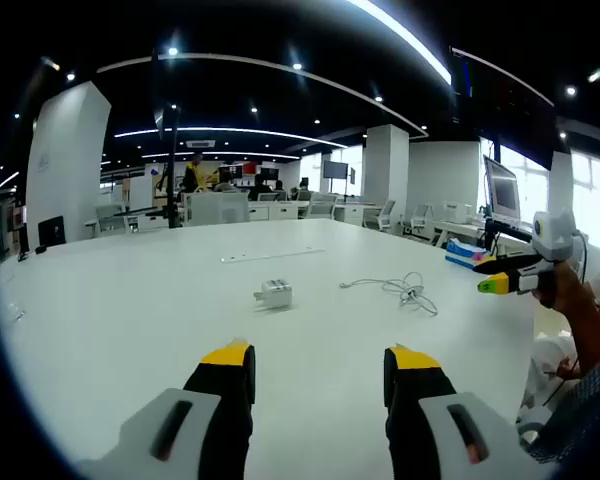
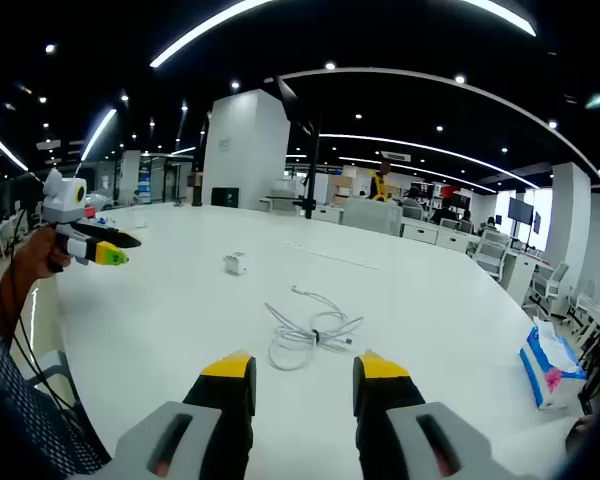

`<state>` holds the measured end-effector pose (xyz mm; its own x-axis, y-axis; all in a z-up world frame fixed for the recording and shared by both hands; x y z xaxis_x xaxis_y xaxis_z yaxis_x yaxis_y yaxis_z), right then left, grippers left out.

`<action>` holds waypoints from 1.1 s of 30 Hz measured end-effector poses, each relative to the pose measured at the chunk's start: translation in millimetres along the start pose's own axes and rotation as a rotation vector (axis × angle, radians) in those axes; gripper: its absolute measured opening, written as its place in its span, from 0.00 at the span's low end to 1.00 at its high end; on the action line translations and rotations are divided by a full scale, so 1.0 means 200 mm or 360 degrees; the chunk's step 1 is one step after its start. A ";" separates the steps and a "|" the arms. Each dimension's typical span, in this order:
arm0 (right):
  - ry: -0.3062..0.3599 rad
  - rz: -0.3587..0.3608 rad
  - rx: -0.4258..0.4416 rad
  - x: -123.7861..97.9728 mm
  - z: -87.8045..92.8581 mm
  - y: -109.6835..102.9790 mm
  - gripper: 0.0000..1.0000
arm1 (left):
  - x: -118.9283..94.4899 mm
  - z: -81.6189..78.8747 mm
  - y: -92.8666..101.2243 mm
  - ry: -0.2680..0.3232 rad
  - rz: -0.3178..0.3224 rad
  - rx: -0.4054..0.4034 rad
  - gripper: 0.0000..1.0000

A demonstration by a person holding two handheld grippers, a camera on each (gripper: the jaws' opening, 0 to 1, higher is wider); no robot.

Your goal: Plug the desk Type‑C cable into the charger adapter.

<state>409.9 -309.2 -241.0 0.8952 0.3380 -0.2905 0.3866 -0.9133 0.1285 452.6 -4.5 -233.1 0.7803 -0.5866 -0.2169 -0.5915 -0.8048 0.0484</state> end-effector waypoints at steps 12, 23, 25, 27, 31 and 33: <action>-0.0004 0.0017 -0.0012 -0.01 -0.01 0.02 0.41 | 0.01 0.00 0.00 -0.0006 -0.0003 -0.0006 0.52; -0.0005 0.0012 0.0000 -0.01 -0.01 0.04 0.41 | 0.00 0.01 -0.03 -0.0001 -0.0013 -0.0006 0.54; -0.0006 0.0016 -0.0001 -0.02 0.00 0.04 0.41 | 0.01 0.01 -0.02 -0.0012 -0.0008 0.0000 0.54; -0.0005 0.0014 0.0003 -0.02 0.00 0.03 0.41 | 0.01 0.01 -0.02 -0.0015 -0.0003 0.0006 0.55; -0.0006 0.0012 0.0005 -0.02 0.01 0.03 0.41 | 0.01 -0.02 -0.01 0.0025 0.0006 0.0002 0.59; -0.0007 0.0020 0.0008 -0.03 0.01 0.04 0.41 | 0.01 -0.02 -0.01 0.0017 0.0000 0.0020 0.60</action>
<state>407.5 -318.6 -240.1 0.8990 0.3254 -0.2932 0.3741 -0.9186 0.1272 456.4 -3.8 -230.5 0.7824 -0.5876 -0.2066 -0.5940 -0.8037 0.0363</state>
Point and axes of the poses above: the point that each gripper's makers call its tool centre point, and the gripper's own axes: x roughly forward along the fingers, y roughly to its right, z roughly out of its underside, the point moved 2 cm from there along -x, roughly backward along the fingers, and after that the axes turned 2 degrees about y, right-handed, at the moved point
